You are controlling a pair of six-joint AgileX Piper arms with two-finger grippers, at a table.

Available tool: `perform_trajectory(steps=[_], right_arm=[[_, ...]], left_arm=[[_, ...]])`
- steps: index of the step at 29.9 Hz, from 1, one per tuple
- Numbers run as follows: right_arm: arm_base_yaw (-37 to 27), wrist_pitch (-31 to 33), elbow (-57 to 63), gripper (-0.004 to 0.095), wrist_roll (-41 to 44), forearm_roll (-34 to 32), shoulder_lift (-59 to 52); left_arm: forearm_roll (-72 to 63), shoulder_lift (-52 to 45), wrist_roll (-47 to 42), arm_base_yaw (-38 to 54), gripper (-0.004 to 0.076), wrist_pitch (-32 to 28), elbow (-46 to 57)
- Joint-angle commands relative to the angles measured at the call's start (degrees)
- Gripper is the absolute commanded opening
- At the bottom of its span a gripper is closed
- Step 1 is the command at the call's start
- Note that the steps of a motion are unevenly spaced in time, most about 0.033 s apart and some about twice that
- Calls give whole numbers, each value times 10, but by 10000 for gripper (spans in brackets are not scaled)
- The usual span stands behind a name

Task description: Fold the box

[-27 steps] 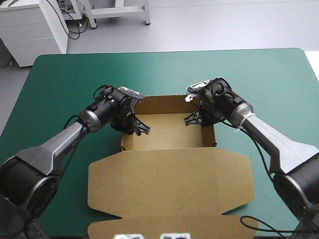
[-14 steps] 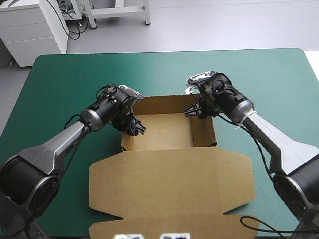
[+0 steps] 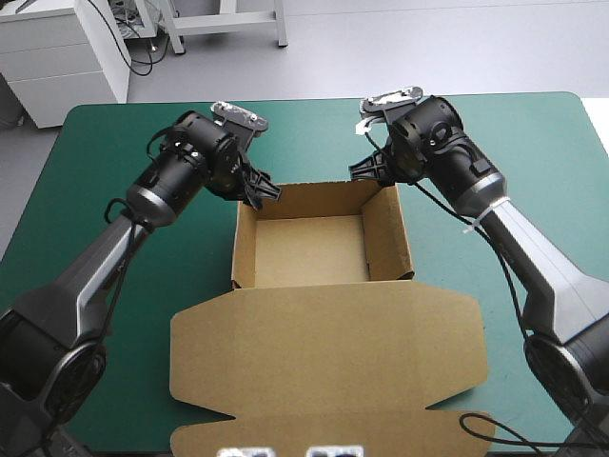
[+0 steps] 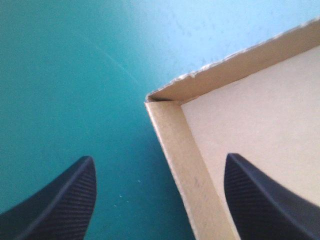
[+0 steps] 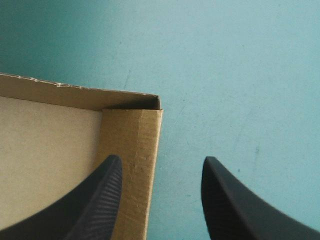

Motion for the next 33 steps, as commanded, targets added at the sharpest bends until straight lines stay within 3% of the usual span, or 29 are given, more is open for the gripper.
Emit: perform_trajectory(steps=[1, 4, 9, 14, 24, 30, 33], right_arm=[[-2, 5, -19, 450, 0, -17, -33], [-6, 5, -16, 450, 0, -3, -32], [-36, 5, -15, 450, 0, 60, -21], [-66, 5, -14, 435, -20, 128, -8], [-68, 3, 59, 427, -45, 127, 9], [-68, -21, 102, 424, -49, 148, 13], [-68, -22, 106, 386, -55, 158, 23]], left_arm=[[-3, -72, -1, -2, 451, 31, -35], [-1, -120, -1, -2, 322, 31, -35], [1, -203, 15, -2, 5, 31, -35], [-28, -295, 21, -2, -8, 31, 19], [-2, -489, 9, -2, -8, 26, 296], [-6, -594, -20, -2, -8, -6, 451], [-11, -633, -39, -2, -8, -8, 517]])
